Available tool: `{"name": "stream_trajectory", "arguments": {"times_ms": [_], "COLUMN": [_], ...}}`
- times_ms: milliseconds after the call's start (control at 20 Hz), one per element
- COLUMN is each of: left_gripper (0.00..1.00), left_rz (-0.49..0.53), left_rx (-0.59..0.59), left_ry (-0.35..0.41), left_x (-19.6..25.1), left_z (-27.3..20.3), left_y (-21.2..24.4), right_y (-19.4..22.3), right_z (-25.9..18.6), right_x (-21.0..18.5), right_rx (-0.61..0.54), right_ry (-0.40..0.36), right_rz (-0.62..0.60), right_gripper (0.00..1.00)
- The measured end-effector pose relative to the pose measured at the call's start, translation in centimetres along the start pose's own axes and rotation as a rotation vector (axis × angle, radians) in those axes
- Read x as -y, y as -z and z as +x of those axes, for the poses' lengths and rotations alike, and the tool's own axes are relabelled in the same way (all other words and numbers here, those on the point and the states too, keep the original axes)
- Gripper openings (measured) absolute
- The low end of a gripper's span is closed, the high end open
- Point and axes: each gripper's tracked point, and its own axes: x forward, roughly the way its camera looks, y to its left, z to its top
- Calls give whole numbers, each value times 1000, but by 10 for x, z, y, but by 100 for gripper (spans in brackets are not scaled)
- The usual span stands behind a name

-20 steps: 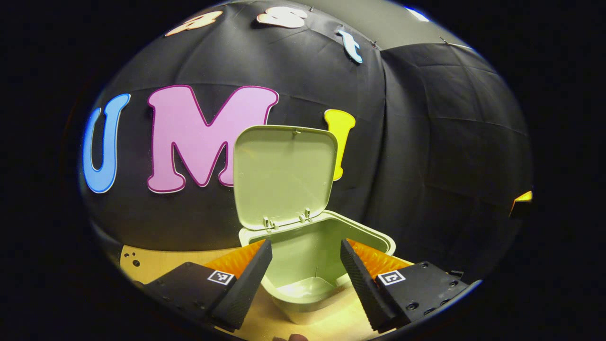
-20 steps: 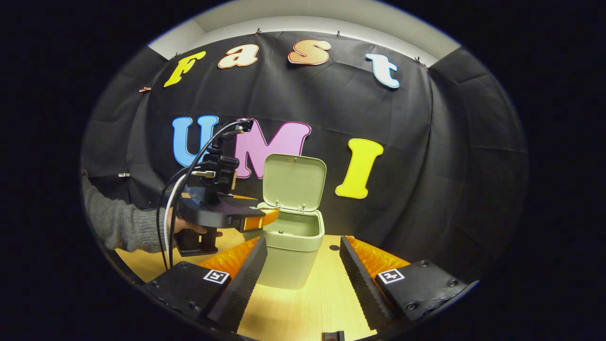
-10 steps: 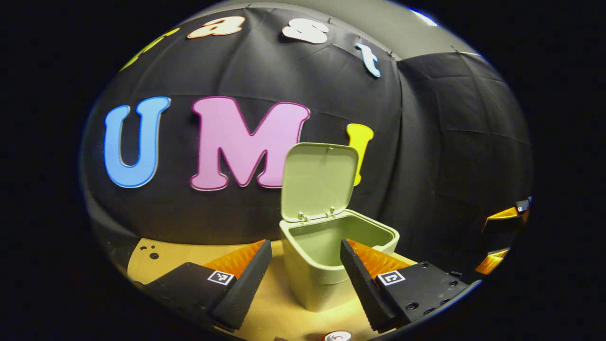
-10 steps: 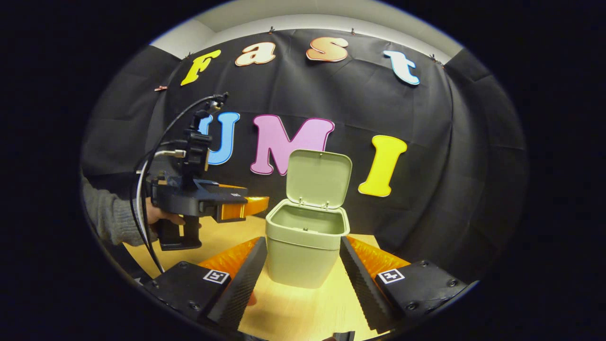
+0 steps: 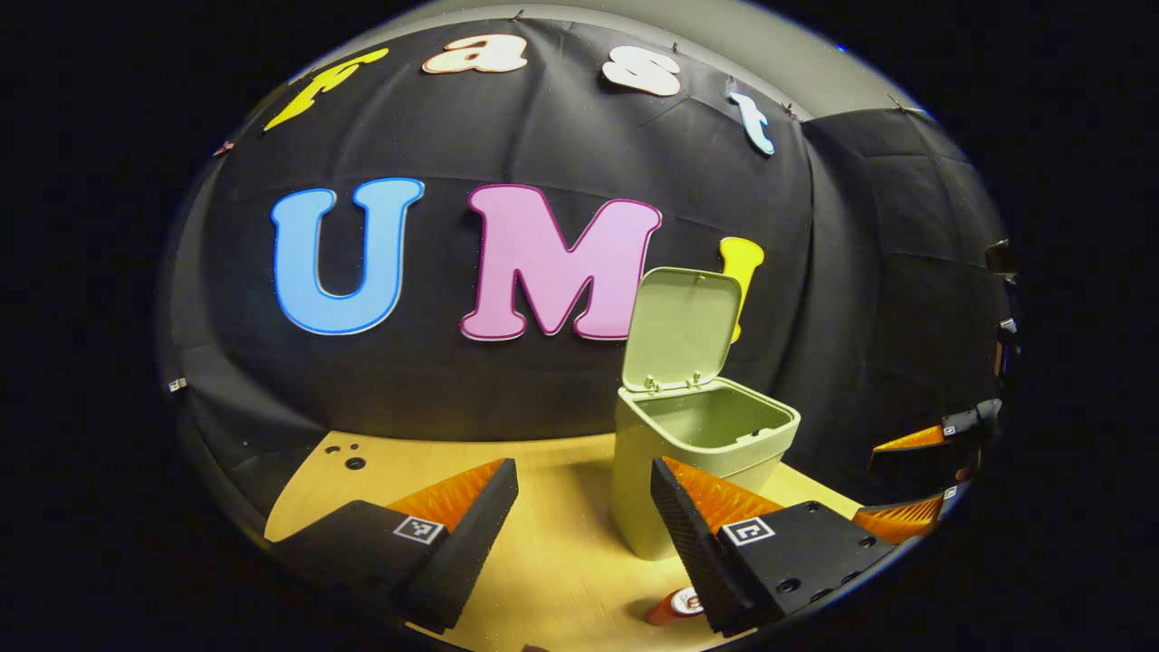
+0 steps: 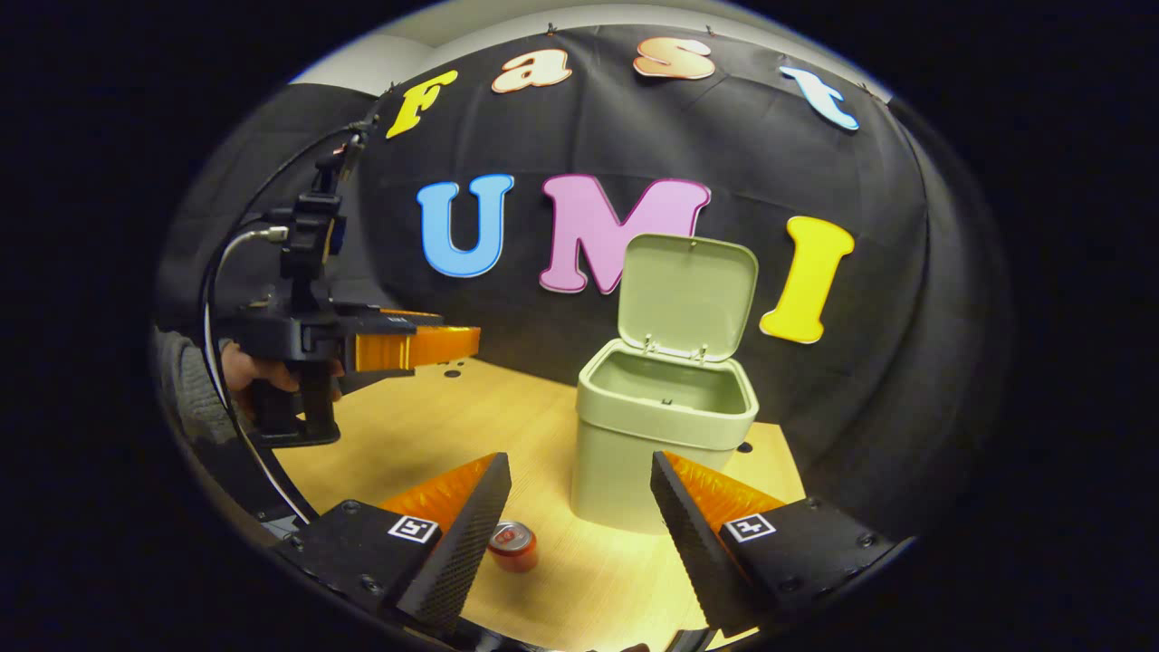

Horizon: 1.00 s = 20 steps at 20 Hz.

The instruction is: Press the lid of the desktop garbage bin to open it, pick up the crumpled paper on the desktop and throw it into the bin, then pick up the pop can on the desktop and drop it into the bin, and finally close the garbage bin lid.

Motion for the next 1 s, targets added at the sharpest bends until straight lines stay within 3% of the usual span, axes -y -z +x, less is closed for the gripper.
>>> {"name": "stream_trajectory", "arguments": {"times_ms": [600, 1000], "left_gripper": [96, 95], "left_rz": [-52, -49], "left_rx": [-59, -76], "left_ry": [-157, -237], "left_x": [-44, -65], "left_z": [-66, -90], "left_y": [36, 45], "right_y": [89, 151], "right_z": [56, 86], "right_x": [-49, -61], "right_rx": [-201, -353], "right_ry": [-166, -199], "right_rz": [-30, -26], "right_gripper": [99, 99]}}
